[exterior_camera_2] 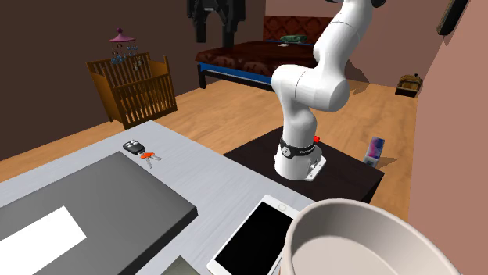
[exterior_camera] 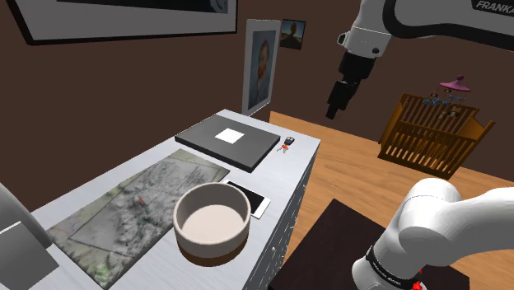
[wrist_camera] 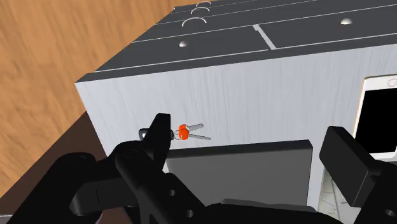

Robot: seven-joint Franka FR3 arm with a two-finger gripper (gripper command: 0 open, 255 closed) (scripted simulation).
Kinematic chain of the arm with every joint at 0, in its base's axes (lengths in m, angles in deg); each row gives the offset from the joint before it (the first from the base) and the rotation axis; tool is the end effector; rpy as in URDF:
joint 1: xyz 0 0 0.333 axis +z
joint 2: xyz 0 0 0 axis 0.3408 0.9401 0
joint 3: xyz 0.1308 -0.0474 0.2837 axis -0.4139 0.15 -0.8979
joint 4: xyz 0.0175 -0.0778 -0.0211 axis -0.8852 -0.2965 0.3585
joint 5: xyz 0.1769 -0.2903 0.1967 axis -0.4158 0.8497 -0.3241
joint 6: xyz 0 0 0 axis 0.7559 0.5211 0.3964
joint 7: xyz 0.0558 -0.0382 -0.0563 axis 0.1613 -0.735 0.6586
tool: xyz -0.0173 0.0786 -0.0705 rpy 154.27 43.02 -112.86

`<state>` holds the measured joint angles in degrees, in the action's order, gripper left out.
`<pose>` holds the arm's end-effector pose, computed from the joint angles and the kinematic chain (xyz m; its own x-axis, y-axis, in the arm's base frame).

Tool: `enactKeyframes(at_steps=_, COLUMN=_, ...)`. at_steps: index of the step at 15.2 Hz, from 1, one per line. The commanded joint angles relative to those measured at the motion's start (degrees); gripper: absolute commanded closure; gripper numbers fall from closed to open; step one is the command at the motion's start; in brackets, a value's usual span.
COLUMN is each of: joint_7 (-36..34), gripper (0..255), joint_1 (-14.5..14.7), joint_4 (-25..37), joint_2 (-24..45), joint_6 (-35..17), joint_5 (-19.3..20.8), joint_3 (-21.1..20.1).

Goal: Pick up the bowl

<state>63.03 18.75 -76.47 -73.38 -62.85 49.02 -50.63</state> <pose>0.2905 -0.0385 0.6369 0.9955 0.0378 0.0871 0.0385 -0.9992 -0.0060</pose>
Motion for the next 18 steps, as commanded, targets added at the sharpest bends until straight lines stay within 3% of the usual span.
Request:
enactKeyframes(at_steps=1, joint_7=0.0, gripper=0, joint_1=0.0, joint_4=0.0, joint_2=0.0, joint_6=0.0, joint_5=0.0, joint_3=0.0)
enactKeyframes(at_steps=10, joint_7=-11.1, gripper=0, joint_1=3.3, joint_4=-4.3, joint_2=3.7, joint_6=-8.2, joint_5=-6.6, joint_3=-10.6)
enactKeyframes(at_steps=18, joint_7=-20.8, gripper=0, joint_1=5.5, joint_4=-3.6, joint_2=11.8, joint_6=-16.3, joint_5=-10.8, joint_3=-20.2)
